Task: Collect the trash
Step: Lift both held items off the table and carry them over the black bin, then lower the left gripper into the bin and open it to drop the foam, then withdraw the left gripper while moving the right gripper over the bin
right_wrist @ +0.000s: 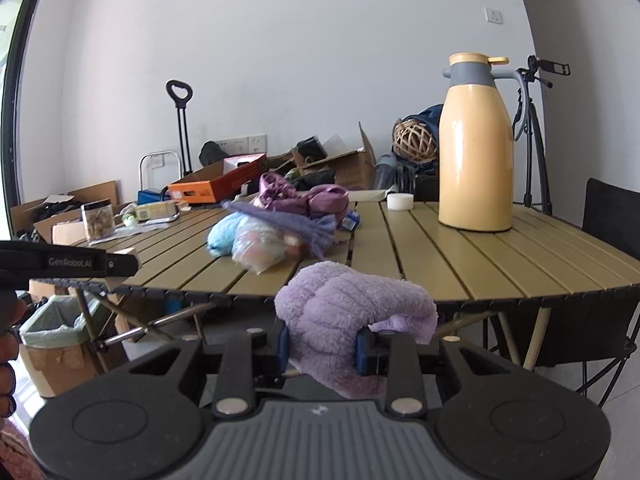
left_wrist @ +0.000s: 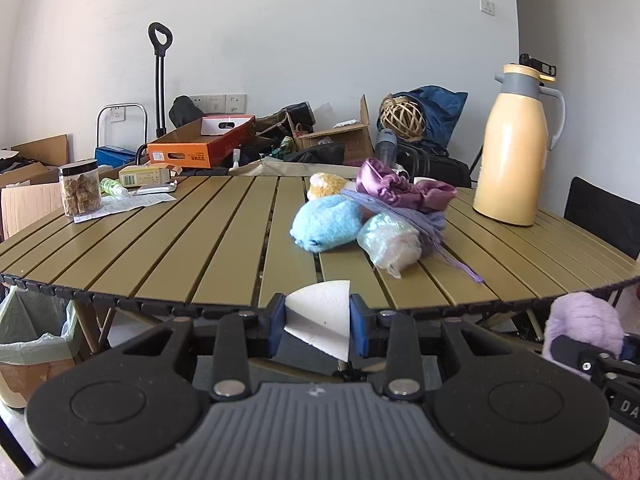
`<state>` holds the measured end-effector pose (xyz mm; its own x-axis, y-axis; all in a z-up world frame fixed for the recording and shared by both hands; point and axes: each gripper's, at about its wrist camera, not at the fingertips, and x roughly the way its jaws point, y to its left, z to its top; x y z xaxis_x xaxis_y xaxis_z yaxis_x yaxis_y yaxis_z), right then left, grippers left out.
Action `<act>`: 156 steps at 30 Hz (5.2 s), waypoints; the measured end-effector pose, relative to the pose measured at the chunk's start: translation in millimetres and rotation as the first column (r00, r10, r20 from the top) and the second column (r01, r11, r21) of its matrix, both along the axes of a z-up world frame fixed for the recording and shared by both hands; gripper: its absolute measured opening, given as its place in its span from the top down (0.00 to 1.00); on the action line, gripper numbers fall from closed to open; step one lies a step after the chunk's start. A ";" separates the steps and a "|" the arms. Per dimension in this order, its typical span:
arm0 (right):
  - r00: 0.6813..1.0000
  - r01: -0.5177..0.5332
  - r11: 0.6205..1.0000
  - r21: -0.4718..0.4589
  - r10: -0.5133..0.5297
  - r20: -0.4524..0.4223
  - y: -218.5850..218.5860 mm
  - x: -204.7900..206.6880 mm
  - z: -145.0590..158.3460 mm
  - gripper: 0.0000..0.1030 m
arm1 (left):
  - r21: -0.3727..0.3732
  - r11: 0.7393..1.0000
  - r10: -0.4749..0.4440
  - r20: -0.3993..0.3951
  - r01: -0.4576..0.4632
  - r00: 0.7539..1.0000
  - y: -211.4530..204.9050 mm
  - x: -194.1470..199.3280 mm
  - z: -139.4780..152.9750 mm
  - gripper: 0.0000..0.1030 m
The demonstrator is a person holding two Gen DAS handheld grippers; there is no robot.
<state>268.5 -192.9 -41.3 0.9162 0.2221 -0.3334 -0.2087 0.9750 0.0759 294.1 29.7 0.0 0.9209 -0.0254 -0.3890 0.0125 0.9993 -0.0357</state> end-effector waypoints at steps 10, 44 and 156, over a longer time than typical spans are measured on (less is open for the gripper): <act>0.994 -0.075 0.997 -0.020 0.073 -0.086 18.2 -25.1 -16.9 0.72 | 0.008 1.000 -0.029 -0.058 0.029 0.998 -7.4 -38.2 -18.8 0.67; 0.854 -0.149 0.986 -0.070 0.093 -0.511 36.4 -7.8 -116.3 0.72 | 0.040 0.997 0.071 -0.466 -0.059 0.882 20.0 -31.1 -128.2 0.67; 0.841 0.061 0.992 -0.112 -0.111 -0.529 -7.3 103.3 -134.9 0.72 | -0.041 0.992 0.042 -0.776 -0.116 0.629 -36.4 122.0 -171.3 0.00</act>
<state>371.8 -200.2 -176.2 0.6054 0.0977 -0.7899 -0.0753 0.9950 0.0654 416.1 -6.7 -171.3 0.2833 -0.0318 -0.9585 -0.1356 0.9881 -0.0728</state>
